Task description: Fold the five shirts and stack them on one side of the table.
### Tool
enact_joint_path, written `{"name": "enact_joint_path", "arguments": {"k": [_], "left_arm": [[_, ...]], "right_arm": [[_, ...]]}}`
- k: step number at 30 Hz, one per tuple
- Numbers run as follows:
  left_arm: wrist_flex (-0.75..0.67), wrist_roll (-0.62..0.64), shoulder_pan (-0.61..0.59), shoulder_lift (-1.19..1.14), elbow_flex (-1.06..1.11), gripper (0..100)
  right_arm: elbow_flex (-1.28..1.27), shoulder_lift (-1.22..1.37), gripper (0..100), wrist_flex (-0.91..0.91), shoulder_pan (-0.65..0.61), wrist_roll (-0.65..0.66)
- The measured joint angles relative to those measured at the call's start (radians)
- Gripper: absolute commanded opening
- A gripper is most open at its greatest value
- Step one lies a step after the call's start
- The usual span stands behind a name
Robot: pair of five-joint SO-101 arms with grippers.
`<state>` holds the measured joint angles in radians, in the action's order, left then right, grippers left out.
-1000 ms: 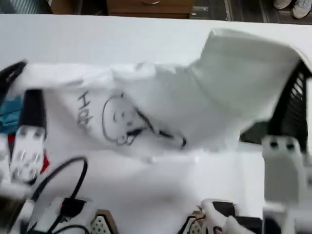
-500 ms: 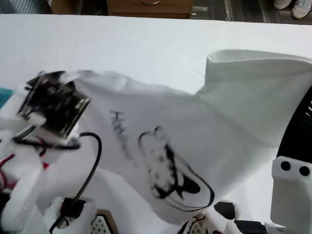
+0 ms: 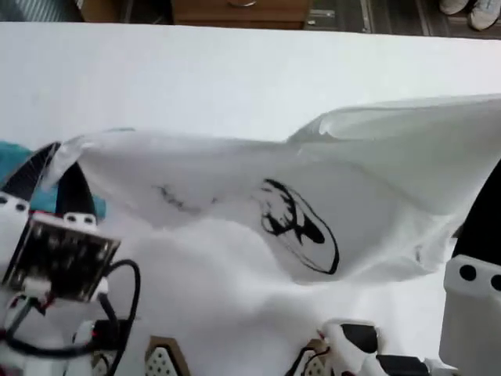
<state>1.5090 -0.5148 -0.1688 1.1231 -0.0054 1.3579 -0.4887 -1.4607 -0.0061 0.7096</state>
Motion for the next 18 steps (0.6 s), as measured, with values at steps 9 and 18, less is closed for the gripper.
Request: {"name": "enact_joint_path", "arguments": {"k": [9, 18], "left_arm": [[-0.006, 0.000, -0.005, 0.002, 0.115, 2], [-0.259, 0.000, -0.005, 0.000, 0.413, 2]], "right_arm": [[-0.057, -0.002, 2.0, -0.018, 0.000, 0.000], [-0.278, 0.109, 2.1, 0.023, 0.000, 0.000]]}}
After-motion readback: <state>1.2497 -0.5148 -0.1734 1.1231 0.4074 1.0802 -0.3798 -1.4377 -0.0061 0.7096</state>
